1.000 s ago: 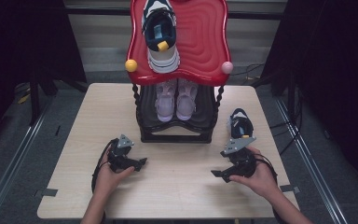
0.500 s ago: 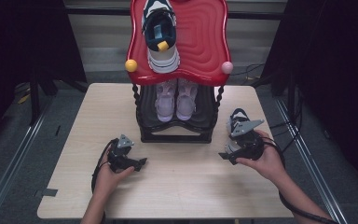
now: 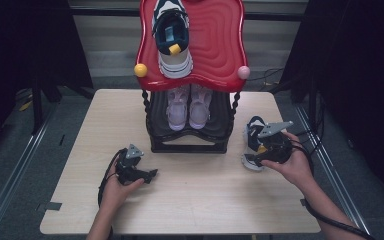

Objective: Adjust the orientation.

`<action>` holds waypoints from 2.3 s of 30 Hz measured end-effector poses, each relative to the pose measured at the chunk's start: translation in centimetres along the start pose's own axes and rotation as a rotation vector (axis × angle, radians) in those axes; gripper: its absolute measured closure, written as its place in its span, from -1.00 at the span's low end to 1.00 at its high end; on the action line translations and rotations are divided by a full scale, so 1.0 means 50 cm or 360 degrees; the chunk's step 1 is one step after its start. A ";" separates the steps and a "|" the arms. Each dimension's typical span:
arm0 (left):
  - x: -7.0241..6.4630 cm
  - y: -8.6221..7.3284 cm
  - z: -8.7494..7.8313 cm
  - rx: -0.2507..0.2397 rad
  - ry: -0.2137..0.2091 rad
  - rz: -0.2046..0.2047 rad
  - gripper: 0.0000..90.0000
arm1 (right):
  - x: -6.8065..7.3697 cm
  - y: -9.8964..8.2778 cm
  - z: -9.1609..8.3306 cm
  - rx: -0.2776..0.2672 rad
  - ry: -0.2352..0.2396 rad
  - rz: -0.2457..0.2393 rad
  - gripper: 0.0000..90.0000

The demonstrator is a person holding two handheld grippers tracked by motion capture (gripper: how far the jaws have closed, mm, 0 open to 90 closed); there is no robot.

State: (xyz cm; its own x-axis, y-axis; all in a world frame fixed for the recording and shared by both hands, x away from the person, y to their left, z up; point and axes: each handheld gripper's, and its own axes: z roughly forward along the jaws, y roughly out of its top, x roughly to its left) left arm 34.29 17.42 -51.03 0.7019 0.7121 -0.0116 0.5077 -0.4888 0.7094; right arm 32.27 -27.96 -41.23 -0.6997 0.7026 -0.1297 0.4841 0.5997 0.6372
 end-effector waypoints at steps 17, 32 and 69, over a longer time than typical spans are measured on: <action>0.000 0.000 0.000 0.0003 0.0001 -0.0001 -0.84 | 0.007 -0.013 -0.006 0.0108 0.0065 -0.0092 0.61; -0.001 -0.001 -0.001 0.0002 0.0004 0.0002 -0.84 | 0.092 0.000 -0.041 0.0204 0.0300 -0.0164 0.68; -0.001 -0.001 -0.001 0.0002 0.0003 0.0001 -0.84 | 0.103 0.062 0.054 0.1003 0.0537 -0.0398 0.33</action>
State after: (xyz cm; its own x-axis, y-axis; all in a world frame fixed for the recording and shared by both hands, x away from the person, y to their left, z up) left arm 34.21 17.44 -51.01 0.7013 0.7128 -0.0103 0.5080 -0.4896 0.7087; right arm 31.60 -21.45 -41.96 -0.9020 0.4221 0.0906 0.4275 0.9026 0.0511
